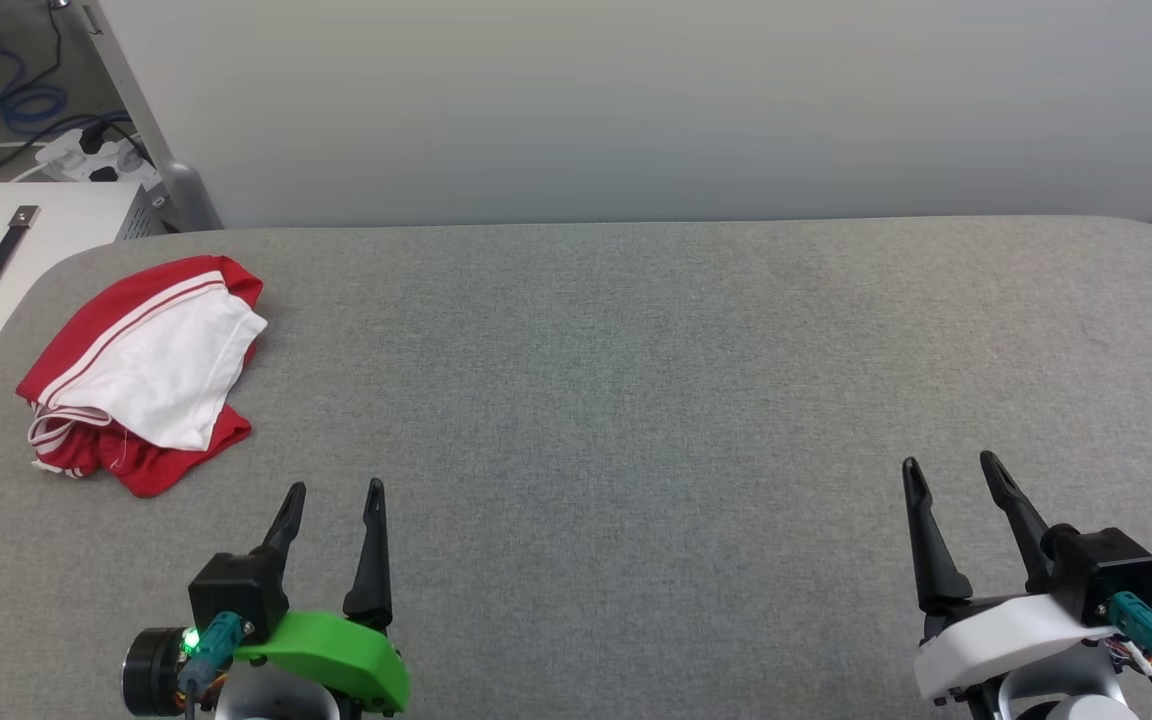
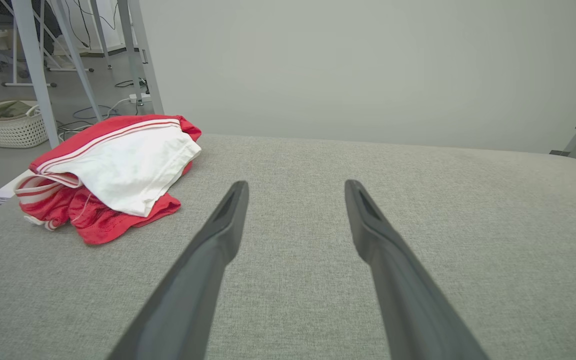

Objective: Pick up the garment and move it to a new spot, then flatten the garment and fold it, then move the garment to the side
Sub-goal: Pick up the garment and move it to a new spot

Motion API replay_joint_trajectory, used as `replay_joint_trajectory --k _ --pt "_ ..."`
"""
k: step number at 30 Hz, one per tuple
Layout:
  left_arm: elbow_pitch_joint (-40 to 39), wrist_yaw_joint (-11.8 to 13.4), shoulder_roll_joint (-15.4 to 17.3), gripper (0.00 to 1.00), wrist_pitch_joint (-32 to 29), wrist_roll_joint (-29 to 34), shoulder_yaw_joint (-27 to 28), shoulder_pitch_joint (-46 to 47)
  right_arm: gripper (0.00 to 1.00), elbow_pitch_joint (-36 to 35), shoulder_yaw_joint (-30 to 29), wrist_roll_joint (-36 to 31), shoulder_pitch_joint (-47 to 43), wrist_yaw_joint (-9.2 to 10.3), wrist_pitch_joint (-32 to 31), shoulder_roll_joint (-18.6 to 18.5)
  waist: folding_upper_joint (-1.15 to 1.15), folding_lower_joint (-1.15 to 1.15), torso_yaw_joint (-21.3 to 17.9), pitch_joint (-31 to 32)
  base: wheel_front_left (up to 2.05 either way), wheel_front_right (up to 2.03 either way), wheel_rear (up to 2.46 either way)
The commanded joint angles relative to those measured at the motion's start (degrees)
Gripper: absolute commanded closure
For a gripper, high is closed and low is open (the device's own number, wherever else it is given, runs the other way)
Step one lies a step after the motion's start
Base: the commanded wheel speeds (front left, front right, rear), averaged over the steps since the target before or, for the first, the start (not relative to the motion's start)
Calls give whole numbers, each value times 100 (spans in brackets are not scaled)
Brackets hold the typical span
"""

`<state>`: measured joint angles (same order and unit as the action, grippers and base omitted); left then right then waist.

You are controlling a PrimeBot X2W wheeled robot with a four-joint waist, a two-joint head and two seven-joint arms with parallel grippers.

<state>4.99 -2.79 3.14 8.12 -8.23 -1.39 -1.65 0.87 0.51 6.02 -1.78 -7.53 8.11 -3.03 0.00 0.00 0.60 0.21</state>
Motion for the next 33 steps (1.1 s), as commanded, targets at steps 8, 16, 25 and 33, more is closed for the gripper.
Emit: replay_joint_trajectory --k 8,16,25,33 --pt "82 -73 -16 0 146 -125 -30 -92 0 56 38 126 -69 2 155 10 0 0 3 1 0 0 0" --pt "144 -104 -18 0 241 -241 -75 -91 0 103 43 176 -90 3 249 11 0 0 30 -11 0 0 0" --pt "206 -134 -20 0 352 -368 -97 -27 0 154 47 283 -125 3 358 12 0 0 251 -74 0 0 0" --pt "278 -137 -22 0 444 -452 -159 -41 0 161 167 251 -153 3 448 13 0 0 800 -68 0 0 0"
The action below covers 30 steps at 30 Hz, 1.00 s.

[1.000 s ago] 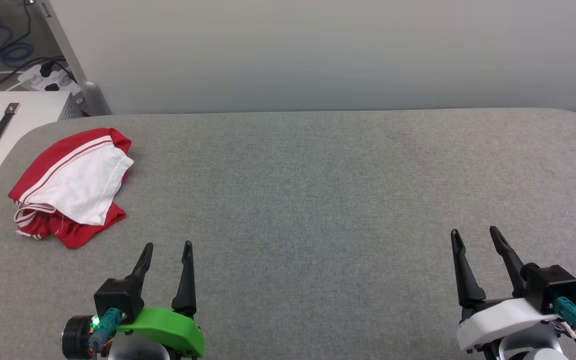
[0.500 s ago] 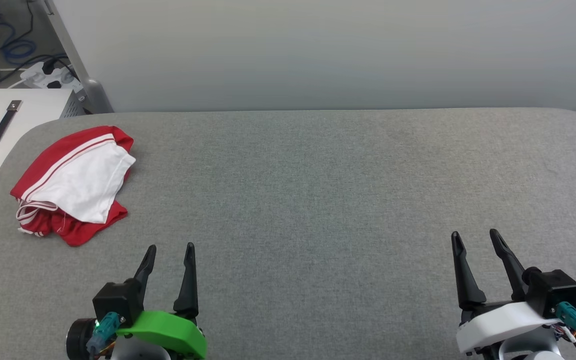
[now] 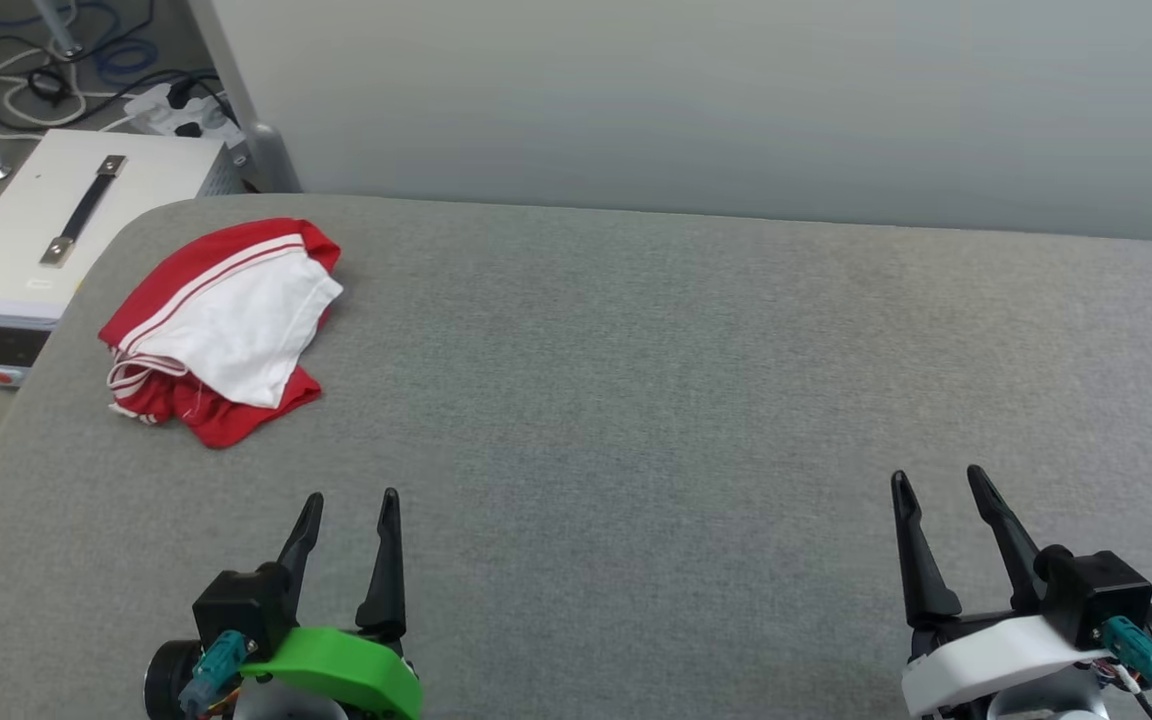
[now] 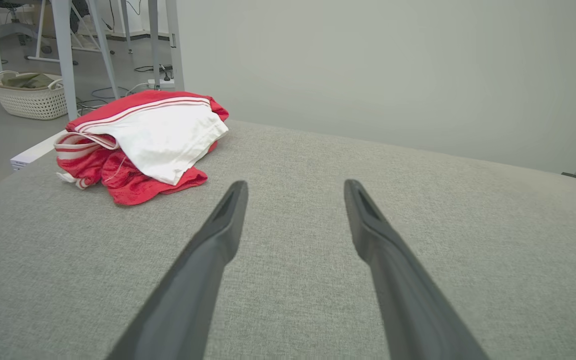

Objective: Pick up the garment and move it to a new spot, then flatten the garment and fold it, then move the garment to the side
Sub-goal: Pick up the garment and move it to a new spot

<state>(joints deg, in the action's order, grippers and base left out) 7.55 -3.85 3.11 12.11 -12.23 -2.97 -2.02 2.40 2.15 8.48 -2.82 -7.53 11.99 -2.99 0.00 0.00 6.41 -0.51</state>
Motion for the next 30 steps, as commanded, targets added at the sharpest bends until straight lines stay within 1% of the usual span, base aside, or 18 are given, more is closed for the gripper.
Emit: replay_joint_trajectory --k 1,8,17,22,30 --pt "30 -32 -20 0 58 -59 -7 -2 0 19 28 -20 -56 3 73 9 0 0 331 7 0 0 0" --pt "82 -60 -21 0 142 -104 -11 -35 0 90 156 -21 -84 4 156 10 0 0 1021 61 0 0 0" --pt "147 -130 -23 0 250 -155 -30 -125 0 186 322 97 -89 4 262 11 0 0 1679 133 0 0 0" --pt "157 -170 -24 0 289 -154 -23 -140 0 225 395 133 -100 4 301 12 0 0 1866 134 0 0 0" --pt "134 -195 -24 0 289 -133 -35 -106 0 236 407 156 -88 4 301 12 0 0 1941 88 0 0 0"
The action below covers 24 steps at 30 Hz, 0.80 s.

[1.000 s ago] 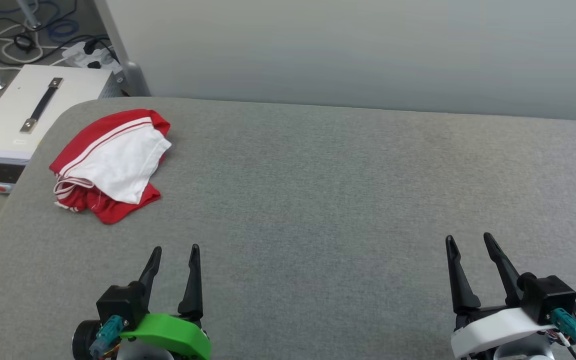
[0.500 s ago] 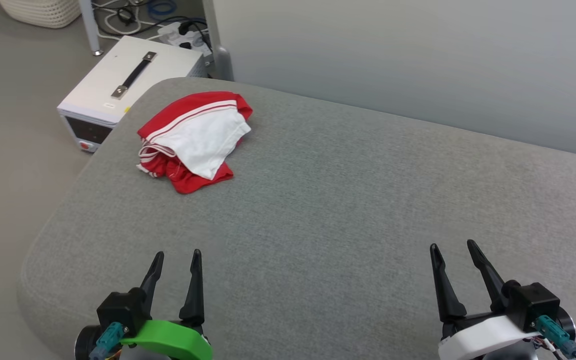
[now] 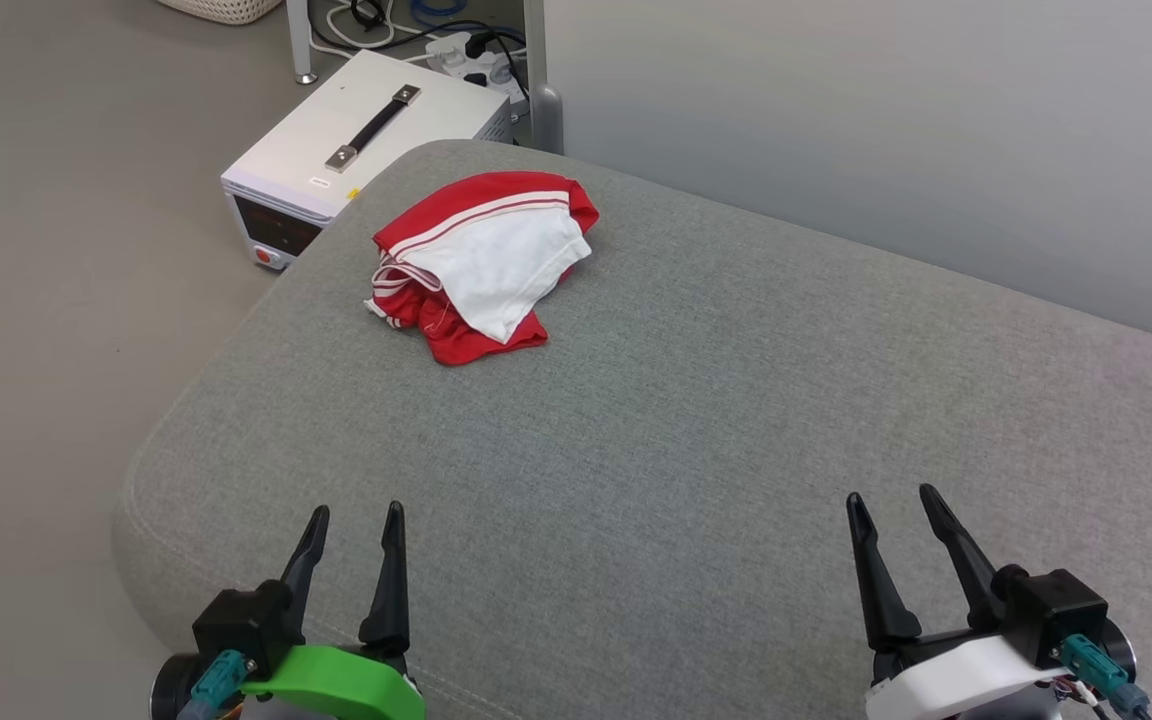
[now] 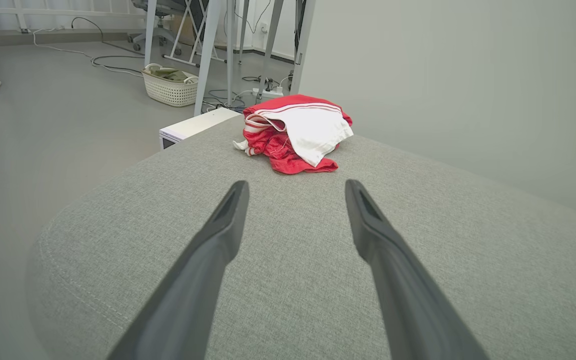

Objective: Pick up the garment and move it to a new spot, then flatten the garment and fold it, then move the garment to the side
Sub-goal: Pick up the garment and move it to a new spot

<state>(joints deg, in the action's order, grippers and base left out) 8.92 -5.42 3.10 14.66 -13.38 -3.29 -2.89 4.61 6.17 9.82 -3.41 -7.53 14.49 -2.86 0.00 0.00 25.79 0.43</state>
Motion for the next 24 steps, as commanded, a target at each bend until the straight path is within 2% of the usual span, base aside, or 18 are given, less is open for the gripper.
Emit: replay_joint_trajectory --k 1,10,16,19,21,24 --pt "-10 -38 -23 0 34 -18 -2 -19 0 19 9 16 -27 4 51 -1 0 0 1 -11 0 0 0" --pt "-76 -35 -23 0 34 -33 30 3 0 5 24 -17 -1 4 51 -1 0 0 -90 -113 0 0 0" --pt "106 -114 14 0 34 28 97 406 0 -157 31 -62 165 4 51 -47 0 0 -294 -512 0 0 0" --pt "360 -173 192 0 34 -20 20 953 0 -283 54 -127 306 4 51 -162 0 0 -456 -899 0 0 0" --pt "698 -193 427 0 5 -37 -176 1444 0 -370 103 -159 428 4 51 -257 0 0 -580 -1145 0 0 0" --pt "1127 -202 797 0 -350 -268 -531 2325 0 -541 147 -180 591 4 -1 -403 0 0 -807 -1552 0 0 0"
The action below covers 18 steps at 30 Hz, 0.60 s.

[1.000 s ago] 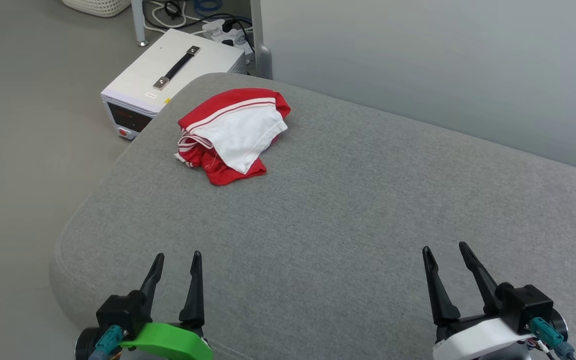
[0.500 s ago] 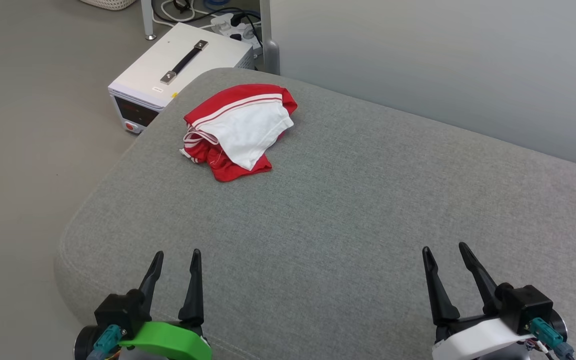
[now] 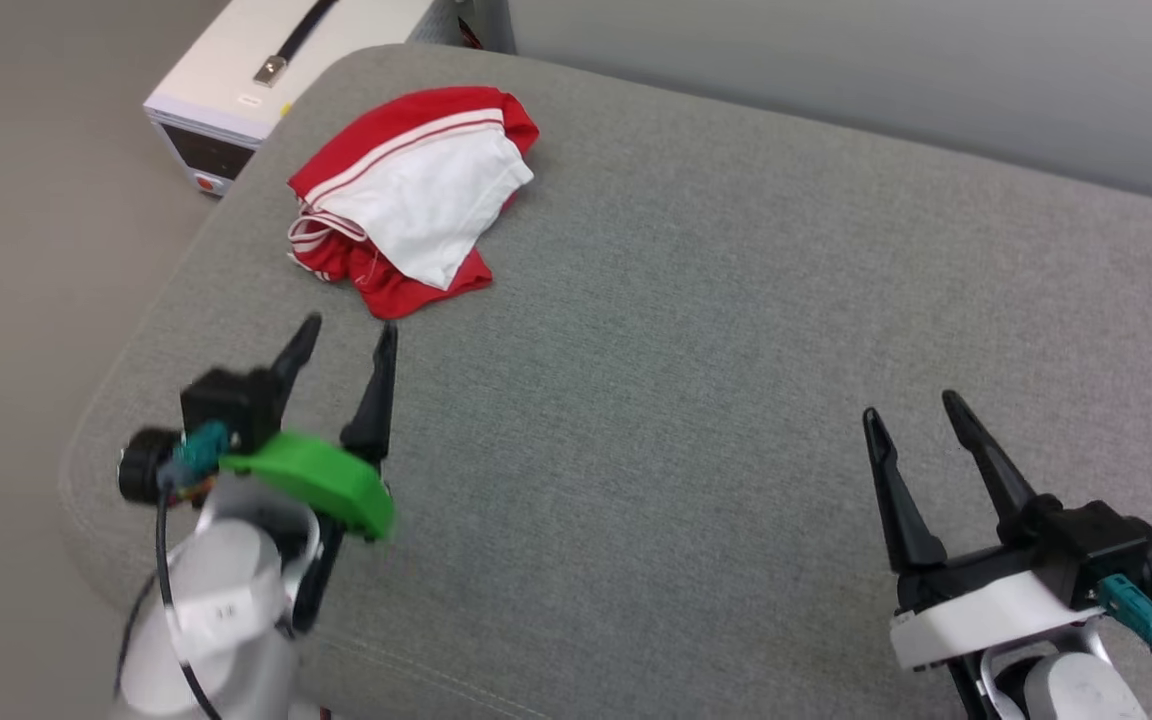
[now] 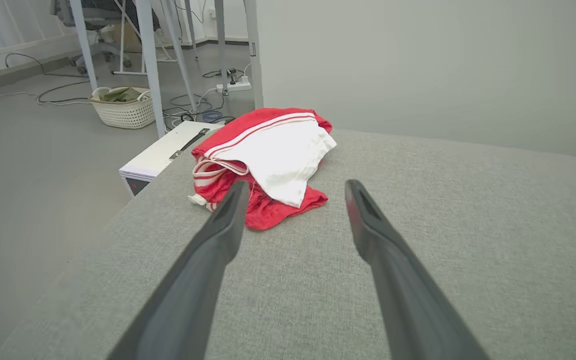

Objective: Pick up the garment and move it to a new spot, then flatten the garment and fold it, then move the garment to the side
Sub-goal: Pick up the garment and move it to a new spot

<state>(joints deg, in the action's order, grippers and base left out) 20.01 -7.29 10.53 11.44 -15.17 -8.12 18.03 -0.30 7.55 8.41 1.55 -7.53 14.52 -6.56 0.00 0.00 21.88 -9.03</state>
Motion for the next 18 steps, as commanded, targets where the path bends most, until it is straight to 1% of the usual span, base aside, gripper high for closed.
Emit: replay_joint_trajectory --k 1,4,10,14,16,18 --pt "117 -16 173 0 -147 -189 -166 485 0 -103 8 -42 141 4 -26 -68 0 0 -483 -714 0 0 0" --pt "486 -18 616 0 -706 -527 -523 1270 0 -248 22 -24 290 4 -87 -147 0 0 -732 -1064 0 0 0" --pt "1156 -19 1329 0 -1788 -1167 -1102 2457 0 -338 30 -45 442 4 -113 -218 0 0 -1121 -1597 0 0 0" --pt "1507 -19 1722 0 -2408 -1749 -1414 2921 0 -349 84 -39 542 4 -86 -207 0 0 -1372 -1871 0 0 0" --pt "1612 -19 1921 0 -2636 -2059 -1568 3086 0 -340 87 -35 587 4 -71 -195 0 0 -1464 -1980 0 0 0" --pt "1698 -19 2162 0 -2759 -2239 -1717 3229 0 -311 98 -38 629 4 -59 -189 0 0 -1555 -2078 0 0 0"
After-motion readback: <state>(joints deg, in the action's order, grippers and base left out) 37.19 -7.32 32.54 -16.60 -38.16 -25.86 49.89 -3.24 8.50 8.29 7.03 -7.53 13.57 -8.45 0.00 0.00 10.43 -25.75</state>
